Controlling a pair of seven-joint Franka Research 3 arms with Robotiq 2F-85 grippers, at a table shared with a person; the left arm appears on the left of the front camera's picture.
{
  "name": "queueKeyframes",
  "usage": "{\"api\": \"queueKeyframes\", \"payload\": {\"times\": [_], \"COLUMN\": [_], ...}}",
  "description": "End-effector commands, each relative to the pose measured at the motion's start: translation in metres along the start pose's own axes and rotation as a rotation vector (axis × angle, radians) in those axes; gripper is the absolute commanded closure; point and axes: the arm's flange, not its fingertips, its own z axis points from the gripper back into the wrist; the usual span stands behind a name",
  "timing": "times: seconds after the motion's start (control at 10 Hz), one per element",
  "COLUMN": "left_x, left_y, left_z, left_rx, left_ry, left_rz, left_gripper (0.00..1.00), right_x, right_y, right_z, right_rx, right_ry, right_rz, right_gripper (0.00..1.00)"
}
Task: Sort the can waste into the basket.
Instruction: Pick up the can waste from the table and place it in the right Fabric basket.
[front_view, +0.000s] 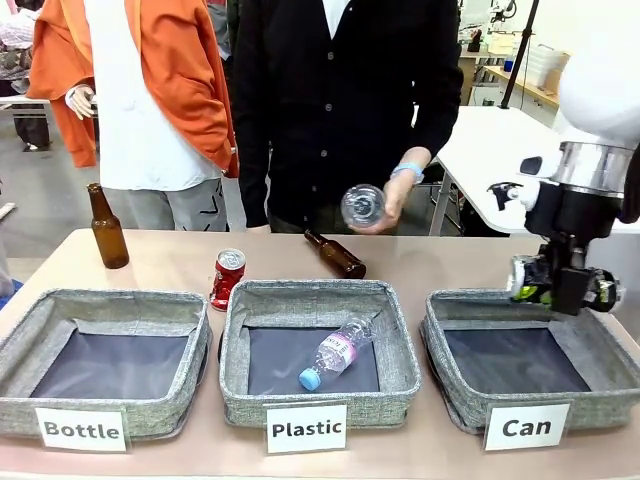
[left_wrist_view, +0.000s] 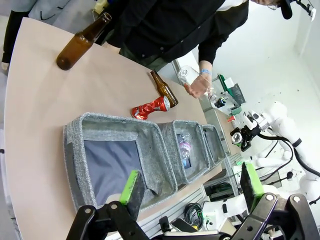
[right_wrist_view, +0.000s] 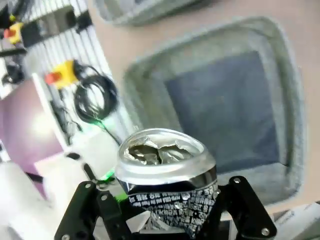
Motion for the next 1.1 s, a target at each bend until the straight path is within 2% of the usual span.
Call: {"api": "queueKeyframes", "payload": {"times": [0.0,0.5,0.6,0.7,0.8,0.9,1.0], "left_x": [0.0,0.0,0.0,0.0,0.0,0.0,0.0], "left_y": [-0.001,-0.001,-0.001,-0.001,-0.001,-0.001,-0.001], "left_z": [-0.001,-0.001,-0.001,-0.001,-0.001,-0.001,-0.001], "left_rx": [-0.016,-0.016,-0.016,-0.016,-0.016,-0.016,-0.016], "left_ry": [-0.011,-0.011,-0.011,-0.011,-0.011,-0.011,-0.011], "left_rz": [-0.021,-0.021,-0.021,-0.021,-0.021,-0.021,-0.021], "left_gripper": [0.0,0.0,0.0,0.0,0.0,0.0,0.0], "right_x": [-0.013,-0.018,-0.019,-0.02,-0.021,-0.021,-0.021], "right_y": [-0.021,-0.029,-0.028,-0.028,-0.029,-0.03,-0.03], "right_z": [-0.005,-0.016,-0.017,-0.018,-0.018,-0.017,-0.017], "right_rx": [-0.032,-0.006,-0.001,-0.004,-0.004,-0.004,-0.004], "right_ry": [-0.032,-0.072,-0.078,-0.079,-0.082,-0.084,-0.091], "right_rz": [0.045,0.007,0.011,0.015,0.011,0.009,0.006], "right_gripper": [1.0,1.0,0.45,0.45,0.0,0.4,0.0]}}
